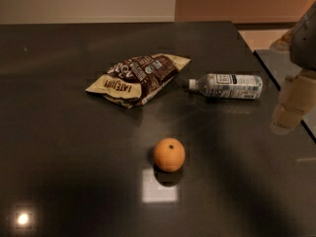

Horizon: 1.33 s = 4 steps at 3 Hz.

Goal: Pick orange

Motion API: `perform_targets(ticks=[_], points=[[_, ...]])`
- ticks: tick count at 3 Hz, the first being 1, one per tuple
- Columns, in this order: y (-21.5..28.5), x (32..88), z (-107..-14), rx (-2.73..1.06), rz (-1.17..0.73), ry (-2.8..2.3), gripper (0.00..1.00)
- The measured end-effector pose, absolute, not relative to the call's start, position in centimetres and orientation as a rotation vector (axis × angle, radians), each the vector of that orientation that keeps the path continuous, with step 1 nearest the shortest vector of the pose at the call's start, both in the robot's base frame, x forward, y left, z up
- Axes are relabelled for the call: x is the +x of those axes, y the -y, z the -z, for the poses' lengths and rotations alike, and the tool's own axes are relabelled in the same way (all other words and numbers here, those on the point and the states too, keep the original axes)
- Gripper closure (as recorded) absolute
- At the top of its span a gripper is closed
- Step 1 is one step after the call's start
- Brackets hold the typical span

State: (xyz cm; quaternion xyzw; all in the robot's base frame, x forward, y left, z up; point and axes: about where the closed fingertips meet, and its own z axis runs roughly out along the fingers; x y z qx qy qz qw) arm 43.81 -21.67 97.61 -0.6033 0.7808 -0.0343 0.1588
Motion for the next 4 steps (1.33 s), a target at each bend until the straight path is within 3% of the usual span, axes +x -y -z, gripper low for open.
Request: perform_targets(ticks=[2, 4], points=[[19.8, 43.2, -97.3, -1.753, -0.012, -2.186, 0.00], [13.4, 41.6, -95.2, -1.833, -0.270, -2.030, 0.00]])
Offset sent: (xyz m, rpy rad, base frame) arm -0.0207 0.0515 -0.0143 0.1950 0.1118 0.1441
